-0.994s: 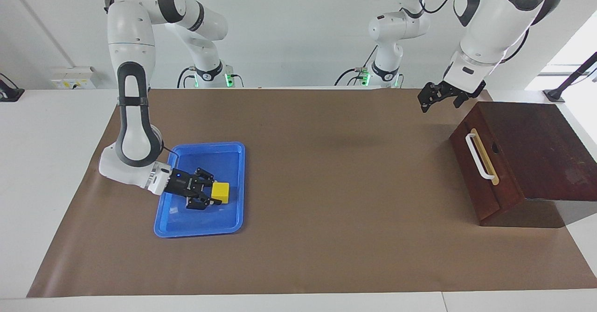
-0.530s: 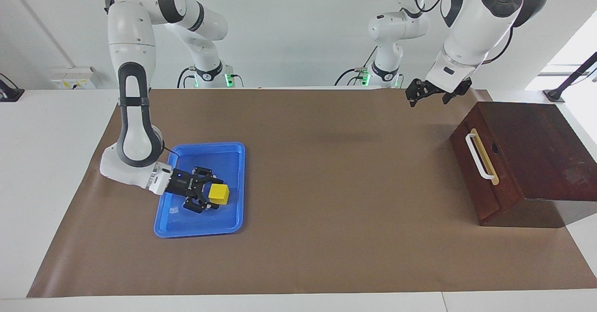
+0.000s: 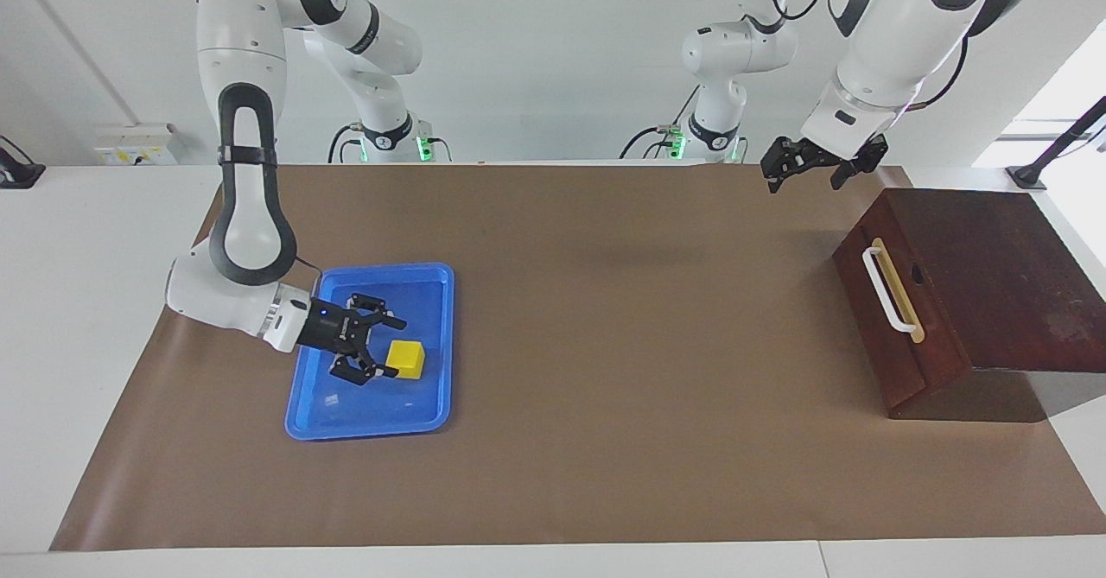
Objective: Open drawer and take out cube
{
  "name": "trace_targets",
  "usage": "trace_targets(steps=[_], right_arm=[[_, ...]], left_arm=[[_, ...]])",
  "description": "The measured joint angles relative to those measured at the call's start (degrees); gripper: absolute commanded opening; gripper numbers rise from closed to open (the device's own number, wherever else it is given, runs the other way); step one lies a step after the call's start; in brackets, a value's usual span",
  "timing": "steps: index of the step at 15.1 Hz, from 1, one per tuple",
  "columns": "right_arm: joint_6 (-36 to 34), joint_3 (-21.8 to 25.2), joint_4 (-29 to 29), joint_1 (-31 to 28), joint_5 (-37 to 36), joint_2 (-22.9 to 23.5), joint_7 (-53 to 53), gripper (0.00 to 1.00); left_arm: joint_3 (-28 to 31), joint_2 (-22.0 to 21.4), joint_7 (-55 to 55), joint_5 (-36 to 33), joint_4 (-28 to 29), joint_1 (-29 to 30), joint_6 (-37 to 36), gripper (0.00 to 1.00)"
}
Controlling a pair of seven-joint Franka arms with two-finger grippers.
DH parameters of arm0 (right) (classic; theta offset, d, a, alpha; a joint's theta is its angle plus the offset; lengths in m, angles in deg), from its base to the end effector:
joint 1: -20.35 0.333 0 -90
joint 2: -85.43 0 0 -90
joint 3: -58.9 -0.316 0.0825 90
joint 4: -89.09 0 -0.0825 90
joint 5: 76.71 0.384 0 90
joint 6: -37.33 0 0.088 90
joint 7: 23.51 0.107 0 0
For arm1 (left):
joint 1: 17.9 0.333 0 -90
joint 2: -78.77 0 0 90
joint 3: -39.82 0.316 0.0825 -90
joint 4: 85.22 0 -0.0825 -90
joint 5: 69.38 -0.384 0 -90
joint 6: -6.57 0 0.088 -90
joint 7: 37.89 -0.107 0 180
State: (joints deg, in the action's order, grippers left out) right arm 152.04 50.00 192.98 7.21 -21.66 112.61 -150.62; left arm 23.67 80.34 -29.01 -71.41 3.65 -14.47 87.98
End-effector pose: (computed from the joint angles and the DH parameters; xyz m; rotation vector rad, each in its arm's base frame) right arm 0.6352 -0.0046 0.2851 -1.6906 -1.6957 -0.8800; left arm 0.5336 -0.1139 0.6073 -3.0749 0.0999 0.2290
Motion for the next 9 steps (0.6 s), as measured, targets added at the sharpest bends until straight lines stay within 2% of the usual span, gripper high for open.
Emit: trace_targets(steps=[3, 7, 9], right_arm=[[-0.11, -0.28, -0.29, 1.01, -4.15, -4.14, 10.31, 1.00], [-0.66, -0.36, -1.05, 4.62, -15.02, -12.73, 30.87, 1.00], [-3.45, -0.37, -1.61, 5.65, -19.41, -16.50, 39.01, 1.00]], left_arm=[[0.15, 0.35, -0.11, 0.00, -0.50, -0.22, -0.20, 1.00], [1.27, 0.36, -0.62, 0.00, -0.82, -0.24, -0.33, 1.00], [1.34, 0.18, -0.74, 0.00, -0.89, -0.25, -0.61, 1.00]])
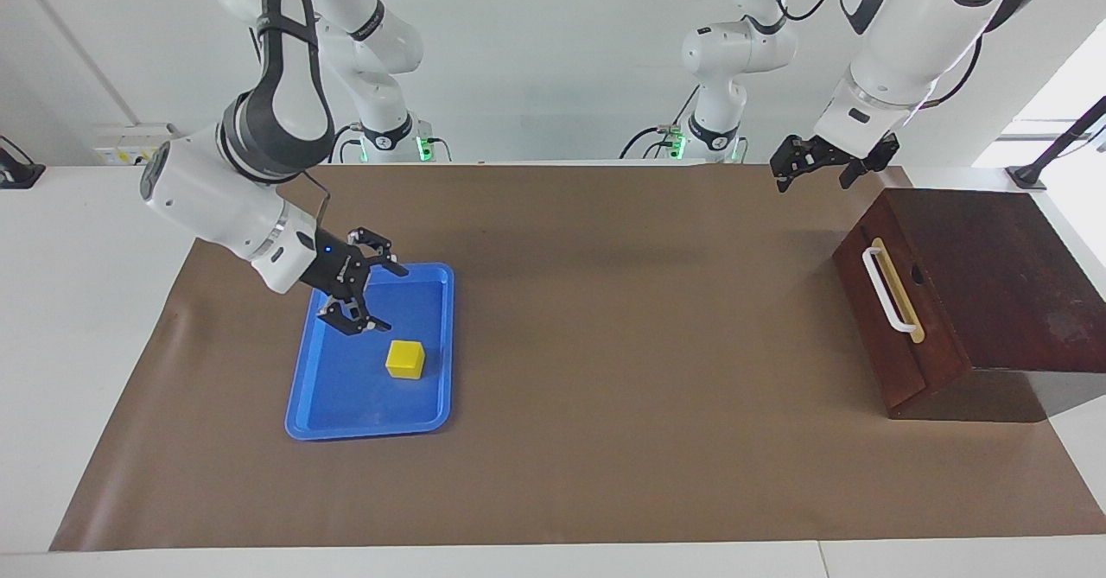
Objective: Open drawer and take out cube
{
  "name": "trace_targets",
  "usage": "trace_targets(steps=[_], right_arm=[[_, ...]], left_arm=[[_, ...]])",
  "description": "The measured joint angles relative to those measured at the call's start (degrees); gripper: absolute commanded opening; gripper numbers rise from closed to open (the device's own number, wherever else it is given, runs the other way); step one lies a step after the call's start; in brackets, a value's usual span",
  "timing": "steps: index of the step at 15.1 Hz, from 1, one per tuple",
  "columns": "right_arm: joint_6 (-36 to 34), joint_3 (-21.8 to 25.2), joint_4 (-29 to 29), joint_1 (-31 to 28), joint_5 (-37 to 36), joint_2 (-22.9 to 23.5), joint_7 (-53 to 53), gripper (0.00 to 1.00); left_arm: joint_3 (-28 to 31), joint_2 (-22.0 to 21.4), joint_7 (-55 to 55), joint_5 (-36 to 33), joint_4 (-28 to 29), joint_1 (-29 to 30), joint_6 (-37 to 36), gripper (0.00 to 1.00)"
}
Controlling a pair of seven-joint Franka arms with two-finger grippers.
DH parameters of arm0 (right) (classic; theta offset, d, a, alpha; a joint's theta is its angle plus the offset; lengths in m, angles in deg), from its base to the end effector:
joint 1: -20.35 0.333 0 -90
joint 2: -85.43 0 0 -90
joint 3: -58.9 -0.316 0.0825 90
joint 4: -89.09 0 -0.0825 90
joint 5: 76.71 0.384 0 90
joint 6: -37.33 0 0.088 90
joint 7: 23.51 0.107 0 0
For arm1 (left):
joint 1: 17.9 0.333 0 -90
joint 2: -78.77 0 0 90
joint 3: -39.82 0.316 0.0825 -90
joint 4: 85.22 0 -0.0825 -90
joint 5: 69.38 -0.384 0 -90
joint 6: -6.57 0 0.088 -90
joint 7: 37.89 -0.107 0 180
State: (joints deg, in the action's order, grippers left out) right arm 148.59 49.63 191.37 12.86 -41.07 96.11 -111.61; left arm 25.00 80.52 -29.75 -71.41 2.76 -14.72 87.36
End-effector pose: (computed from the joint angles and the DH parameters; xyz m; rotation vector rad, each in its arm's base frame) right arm 0.6136 0.0532 0.4591 -2.0736 -1.6179 -0.5327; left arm 0.5358 -0.1038 0.6119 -3.0781 0.0903 0.2283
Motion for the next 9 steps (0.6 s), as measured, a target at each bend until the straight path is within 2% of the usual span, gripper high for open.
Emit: trace_targets(steps=[5, 9], right_arm=[[-7.82, 0.20, -5.83, 0.01, -15.03, -5.56, 21.32, 1.00], [-16.87, 0.20, -7.03, -0.11, -22.37, -11.20, 39.19, 1.00]], left_arm=[[0.00, -0.22, -0.02, 0.00, 0.10, -0.16, -0.66, 1.00], [0.15, -0.23, -0.02, 0.00, 0.09, -0.16, -0.49, 1.00]])
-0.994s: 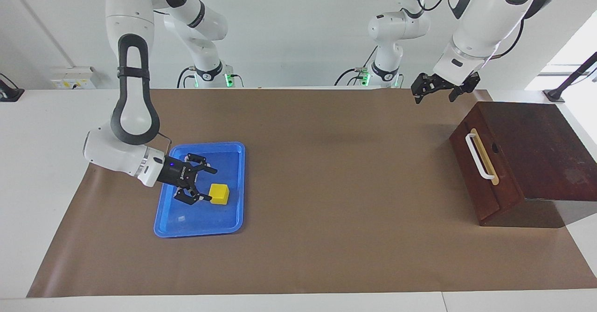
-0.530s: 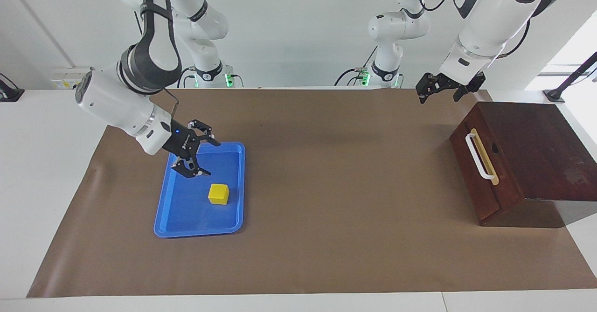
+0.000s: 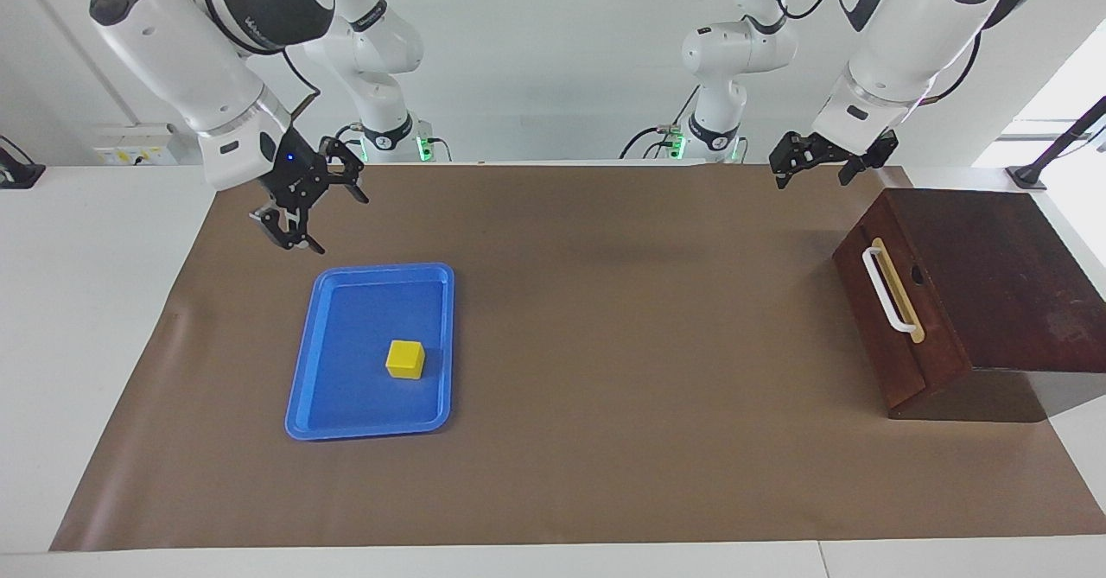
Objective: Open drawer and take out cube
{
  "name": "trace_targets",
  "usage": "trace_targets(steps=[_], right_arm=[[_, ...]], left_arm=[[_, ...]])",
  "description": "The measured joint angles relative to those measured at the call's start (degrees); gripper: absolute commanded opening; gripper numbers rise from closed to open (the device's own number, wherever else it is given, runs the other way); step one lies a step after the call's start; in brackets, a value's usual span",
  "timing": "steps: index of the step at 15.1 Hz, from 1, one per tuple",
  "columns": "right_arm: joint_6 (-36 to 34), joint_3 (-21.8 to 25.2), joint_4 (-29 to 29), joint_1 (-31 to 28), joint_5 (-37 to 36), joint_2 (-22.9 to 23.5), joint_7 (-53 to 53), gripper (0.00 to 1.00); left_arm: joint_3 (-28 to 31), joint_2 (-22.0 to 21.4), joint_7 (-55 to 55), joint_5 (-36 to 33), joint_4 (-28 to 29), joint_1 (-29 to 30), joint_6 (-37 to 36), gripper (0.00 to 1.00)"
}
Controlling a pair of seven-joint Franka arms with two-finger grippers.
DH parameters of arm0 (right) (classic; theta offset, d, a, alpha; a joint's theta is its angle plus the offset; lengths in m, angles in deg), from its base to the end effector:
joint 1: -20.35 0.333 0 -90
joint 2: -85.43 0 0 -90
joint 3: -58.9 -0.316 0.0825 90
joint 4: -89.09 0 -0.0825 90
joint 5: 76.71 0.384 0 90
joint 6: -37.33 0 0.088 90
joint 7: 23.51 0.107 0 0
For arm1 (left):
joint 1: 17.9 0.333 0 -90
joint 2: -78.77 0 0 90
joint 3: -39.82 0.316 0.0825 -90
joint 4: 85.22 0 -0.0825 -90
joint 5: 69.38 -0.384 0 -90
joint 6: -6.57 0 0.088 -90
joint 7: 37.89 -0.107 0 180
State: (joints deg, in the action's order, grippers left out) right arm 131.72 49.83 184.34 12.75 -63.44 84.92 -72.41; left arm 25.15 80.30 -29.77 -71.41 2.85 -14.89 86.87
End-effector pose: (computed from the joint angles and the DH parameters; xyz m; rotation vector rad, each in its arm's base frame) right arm 0.5560 0.0376 0.5952 -2.6596 -1.2207 -0.1273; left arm 0.5337 -0.1038 0.6126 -3.0753 0.0909 0.2376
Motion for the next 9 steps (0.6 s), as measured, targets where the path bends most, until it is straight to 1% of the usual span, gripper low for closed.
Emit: trace_targets(steps=[2, 5, 7, 9], right_arm=[[-5.62, 0.32, -1.27, -0.07, -4.11, -1.43, 9.10, 1.00], [-13.40, 0.79, -5.06, 0.08, -9.45, -2.03, 24.70, 1.00], [-16.67, 0.81, -6.23, 0.81, -11.32, -2.05, 35.00, 1.00], [-18.90, 0.90, -6.46, 1.21, -12.57, -2.06, 42.57, 1.00]], left_arm=[[0.04, 0.00, 0.00, 0.00, 0.00, 0.00, 0.00, 1.00], [0.05, 0.00, 0.00, 0.00, 0.00, 0.00, 0.03, 1.00], [0.05, 0.00, 0.01, 0.11, 0.00, 0.00, 0.25, 1.00], [0.19, 0.00, 0.02, 0.29, 0.00, 0.01, 0.76, 1.00]])
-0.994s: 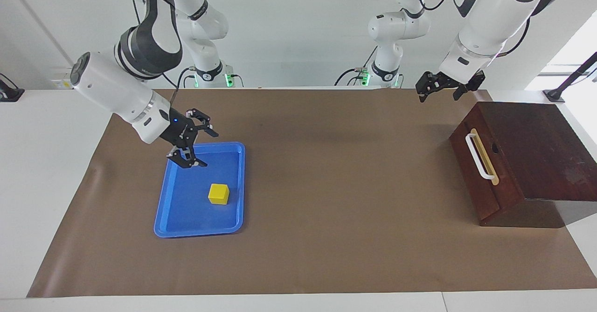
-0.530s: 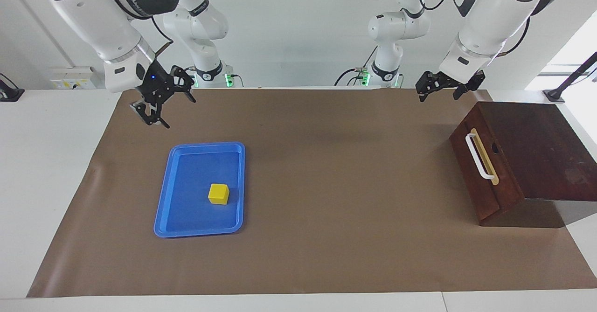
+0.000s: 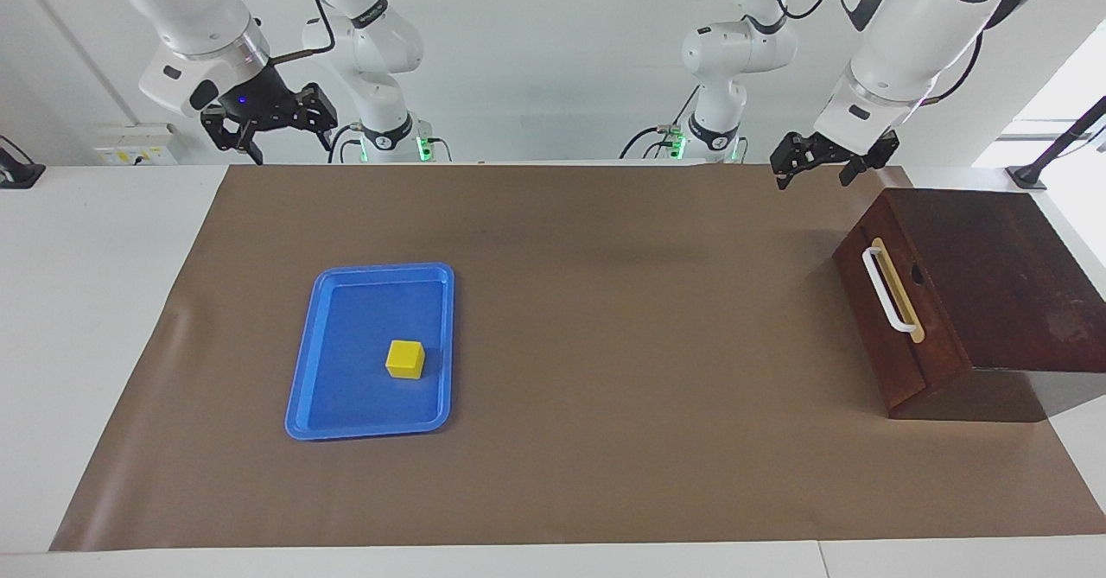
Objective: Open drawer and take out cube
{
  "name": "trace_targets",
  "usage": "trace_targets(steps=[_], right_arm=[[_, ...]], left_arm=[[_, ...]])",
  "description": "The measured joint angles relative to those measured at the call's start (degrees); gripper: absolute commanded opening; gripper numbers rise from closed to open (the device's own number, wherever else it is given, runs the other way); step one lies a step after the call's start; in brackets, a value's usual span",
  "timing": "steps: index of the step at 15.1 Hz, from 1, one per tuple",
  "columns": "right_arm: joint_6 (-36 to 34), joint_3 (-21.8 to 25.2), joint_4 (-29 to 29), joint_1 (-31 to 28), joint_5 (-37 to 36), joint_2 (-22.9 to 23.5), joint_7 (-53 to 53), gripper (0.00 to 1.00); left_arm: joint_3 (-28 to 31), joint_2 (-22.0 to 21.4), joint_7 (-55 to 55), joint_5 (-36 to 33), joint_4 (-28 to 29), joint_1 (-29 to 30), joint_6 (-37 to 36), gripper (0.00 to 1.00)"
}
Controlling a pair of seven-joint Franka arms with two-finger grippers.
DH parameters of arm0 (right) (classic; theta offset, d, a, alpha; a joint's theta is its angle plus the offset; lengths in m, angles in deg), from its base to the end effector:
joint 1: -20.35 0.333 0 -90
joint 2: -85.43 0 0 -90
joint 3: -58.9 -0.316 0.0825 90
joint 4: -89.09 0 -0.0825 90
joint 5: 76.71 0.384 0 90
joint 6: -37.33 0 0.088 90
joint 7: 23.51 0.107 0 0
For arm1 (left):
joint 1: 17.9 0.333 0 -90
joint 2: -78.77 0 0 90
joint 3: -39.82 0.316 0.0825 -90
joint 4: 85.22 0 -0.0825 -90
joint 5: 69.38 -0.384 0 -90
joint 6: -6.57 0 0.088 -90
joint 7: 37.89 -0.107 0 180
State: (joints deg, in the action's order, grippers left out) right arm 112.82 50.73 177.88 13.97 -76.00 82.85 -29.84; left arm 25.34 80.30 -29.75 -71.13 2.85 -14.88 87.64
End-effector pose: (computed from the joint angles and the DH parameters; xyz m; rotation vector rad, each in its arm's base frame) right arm 0.5122 0.0194 0.6384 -3.1067 -0.2224 0.2923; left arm 0.5355 -0.1029 0.6135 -3.0840 0.0861 0.2192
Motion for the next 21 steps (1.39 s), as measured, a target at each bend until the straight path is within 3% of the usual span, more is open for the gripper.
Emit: trace_targets(steps=[4, 10, 21], right_arm=[[-1.77, 1.06, -0.16, 0.13, -0.87, -0.23, 8.65, 1.00], [2.08, 2.56, -0.31, 0.96, -3.57, -0.59, 7.46, 1.00], [1.98, 5.02, -1.17, 1.41, -1.00, -0.58, 6.76, 1.00]], left_arm=[[1.83, 0.00, -1.59, 0.01, 0.00, 0.25, 1.12, 1.00], [3.43, 0.00, -6.50, 0.03, 0.00, 0.21, 1.19, 1.00], [3.58, 0.00, -6.68, 0.45, 0.00, 0.25, 1.53, 1.00]])
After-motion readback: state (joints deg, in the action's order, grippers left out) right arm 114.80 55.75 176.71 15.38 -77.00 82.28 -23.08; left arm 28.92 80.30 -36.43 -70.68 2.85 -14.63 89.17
